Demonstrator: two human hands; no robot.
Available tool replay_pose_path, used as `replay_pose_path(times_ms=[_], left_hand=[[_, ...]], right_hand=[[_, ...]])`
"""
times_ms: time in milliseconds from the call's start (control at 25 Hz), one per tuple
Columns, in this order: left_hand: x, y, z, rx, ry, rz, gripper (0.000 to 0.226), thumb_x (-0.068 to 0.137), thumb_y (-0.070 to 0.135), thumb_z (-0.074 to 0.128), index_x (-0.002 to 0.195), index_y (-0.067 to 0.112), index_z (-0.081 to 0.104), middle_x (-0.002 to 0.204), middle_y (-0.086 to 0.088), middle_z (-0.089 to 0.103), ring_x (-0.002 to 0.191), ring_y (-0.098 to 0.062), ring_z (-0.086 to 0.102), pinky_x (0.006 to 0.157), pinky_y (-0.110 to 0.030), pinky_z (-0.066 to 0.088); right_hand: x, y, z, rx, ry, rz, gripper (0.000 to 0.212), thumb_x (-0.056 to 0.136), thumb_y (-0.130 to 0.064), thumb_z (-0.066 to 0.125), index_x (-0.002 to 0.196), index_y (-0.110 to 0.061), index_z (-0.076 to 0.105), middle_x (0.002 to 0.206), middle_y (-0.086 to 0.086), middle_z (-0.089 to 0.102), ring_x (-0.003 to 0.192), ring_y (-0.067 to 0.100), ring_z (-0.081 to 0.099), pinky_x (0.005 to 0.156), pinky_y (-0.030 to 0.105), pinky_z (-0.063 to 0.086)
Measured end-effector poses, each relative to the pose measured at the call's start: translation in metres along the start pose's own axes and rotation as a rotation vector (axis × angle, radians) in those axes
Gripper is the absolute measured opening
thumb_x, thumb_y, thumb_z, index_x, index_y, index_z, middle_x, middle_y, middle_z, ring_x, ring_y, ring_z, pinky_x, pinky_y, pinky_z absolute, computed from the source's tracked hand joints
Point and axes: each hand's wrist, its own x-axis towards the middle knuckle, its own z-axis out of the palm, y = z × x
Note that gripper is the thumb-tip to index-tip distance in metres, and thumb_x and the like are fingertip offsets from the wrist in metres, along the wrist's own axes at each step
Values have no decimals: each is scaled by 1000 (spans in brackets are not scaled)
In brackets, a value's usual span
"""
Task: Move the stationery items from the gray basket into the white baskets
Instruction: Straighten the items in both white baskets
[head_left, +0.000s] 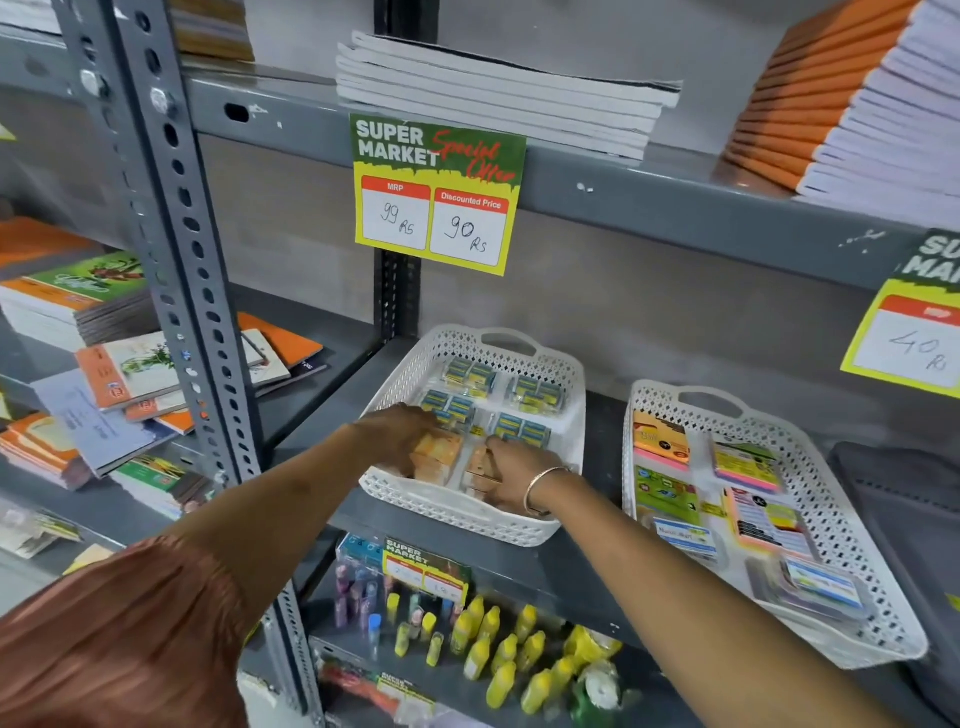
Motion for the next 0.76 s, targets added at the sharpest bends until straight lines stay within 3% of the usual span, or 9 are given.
replay_pose_path(times_ms=[160,240,360,480,600,760], left_hand=[[6,-6,3,-50,-16,3,81,66,19,81,135,20,40,137,-8,47,123,-25,41,103,-34,35],[9,-4,2,-83,-35,5,83,67,25,81,137,18,37,140,-9,43,124,-26,40,104,-32,33],[14,1,-18,-259,32,-13,91,72,32,76,143,15,23,147,-10,32,131,-27,34,107,-31,30],[39,-6,-37,-323,149,-12,85,75,29,75,142,10,25,147,-10,33,132,-24,34,105,-28,28],[65,-10,-34,-237,24,-3,85,74,24,76,141,7,27,146,-14,32,132,-27,32,105,-29,27],[81,-8,-17,-113,-13,38,71,73,18,76,133,6,40,134,-18,44,120,-31,43,95,-30,36]], right_hand=[[-2,-2,0,13,-24,-1,67,80,-39,68,134,-13,40,129,11,57,117,31,57,90,36,48],[4,3,-6,136,-38,-6,58,81,-45,64,125,-11,48,121,12,60,117,32,57,87,34,47],[27,27,-26,350,138,102,55,87,-42,59,129,-7,51,128,16,60,121,30,56,92,33,45],[47,50,-29,184,113,133,61,82,-32,68,133,-6,48,136,17,52,124,31,52,101,34,45],[66,58,-9,80,-48,154,64,75,-29,73,131,-10,47,130,15,55,117,32,56,99,36,49],[85,62,8,37,-43,109,49,80,-17,67,125,-9,51,127,15,57,115,32,57,97,36,50]])
